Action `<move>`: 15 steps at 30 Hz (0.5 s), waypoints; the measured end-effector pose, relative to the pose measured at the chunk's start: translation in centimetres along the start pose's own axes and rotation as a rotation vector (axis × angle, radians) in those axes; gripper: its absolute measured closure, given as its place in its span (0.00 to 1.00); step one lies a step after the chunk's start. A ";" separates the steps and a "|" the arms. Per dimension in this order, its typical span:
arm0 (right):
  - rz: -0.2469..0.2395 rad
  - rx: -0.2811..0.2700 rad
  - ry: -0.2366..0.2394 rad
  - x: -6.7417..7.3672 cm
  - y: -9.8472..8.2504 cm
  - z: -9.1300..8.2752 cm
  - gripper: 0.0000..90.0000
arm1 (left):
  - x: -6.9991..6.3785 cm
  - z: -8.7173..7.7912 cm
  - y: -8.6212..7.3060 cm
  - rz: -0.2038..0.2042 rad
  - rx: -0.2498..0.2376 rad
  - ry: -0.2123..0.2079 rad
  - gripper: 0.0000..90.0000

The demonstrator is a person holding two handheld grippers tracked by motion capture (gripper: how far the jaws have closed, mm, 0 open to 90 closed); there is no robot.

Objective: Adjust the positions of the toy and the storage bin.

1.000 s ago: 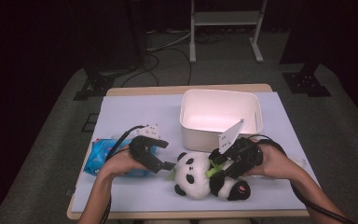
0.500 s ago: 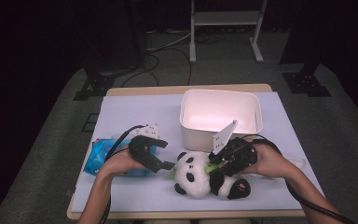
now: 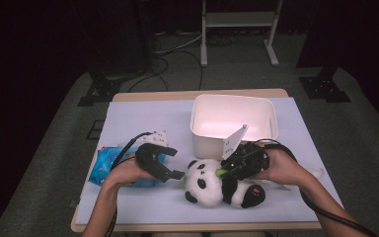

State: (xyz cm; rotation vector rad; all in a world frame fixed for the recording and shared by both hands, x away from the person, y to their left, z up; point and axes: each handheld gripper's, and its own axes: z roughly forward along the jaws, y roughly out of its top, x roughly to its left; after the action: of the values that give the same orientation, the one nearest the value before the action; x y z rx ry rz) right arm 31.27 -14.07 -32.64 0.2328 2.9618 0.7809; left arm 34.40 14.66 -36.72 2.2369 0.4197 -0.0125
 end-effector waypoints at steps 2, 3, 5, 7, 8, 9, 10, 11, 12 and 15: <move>0.003 -0.003 0.010 -0.1 0.0 -0.1 0.82 | 0.0 0.0 0.0 0.001 -0.004 -0.002 0.10; 0.003 -0.005 0.007 -0.1 0.0 -0.2 0.83 | 0.0 0.0 0.0 0.001 -0.005 -0.001 0.10; 0.006 -0.007 0.019 -0.1 -0.1 -0.3 0.83 | 0.1 0.0 0.0 0.001 -0.004 0.000 0.10; 0.006 -0.010 0.020 -0.2 -0.1 -0.4 0.83 | 0.2 0.0 -0.1 0.000 -0.003 0.000 0.10; 0.005 -0.011 0.015 -0.2 -0.1 -0.4 0.83 | 0.2 0.0 -0.1 -0.002 -0.003 0.000 0.10; 0.010 -0.010 0.014 -0.2 -0.1 -0.5 0.83 | 0.2 0.0 -0.1 -0.004 -0.002 -0.002 0.10; 0.006 -0.008 0.013 -0.2 -0.1 -0.5 0.84 | 0.2 0.0 -0.2 -0.004 0.000 -0.002 0.10; 0.007 -0.013 0.008 -0.2 -0.1 -0.6 0.84 | 0.3 0.0 -0.2 -0.005 0.000 -0.001 0.10; 0.008 -0.013 0.020 -0.3 -0.1 -0.6 0.84 | 0.3 0.1 -0.2 -0.010 0.000 -0.002 0.10; 0.008 -0.018 0.042 -0.4 -0.1 -0.7 0.84 | 0.4 0.1 -0.3 -0.010 0.001 -0.001 0.10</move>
State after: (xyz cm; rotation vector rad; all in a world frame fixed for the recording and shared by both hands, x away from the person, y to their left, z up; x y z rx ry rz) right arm 31.57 -14.57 -32.09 0.2299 2.9935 0.8231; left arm 34.69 14.88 -37.05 2.2352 0.4303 -0.0196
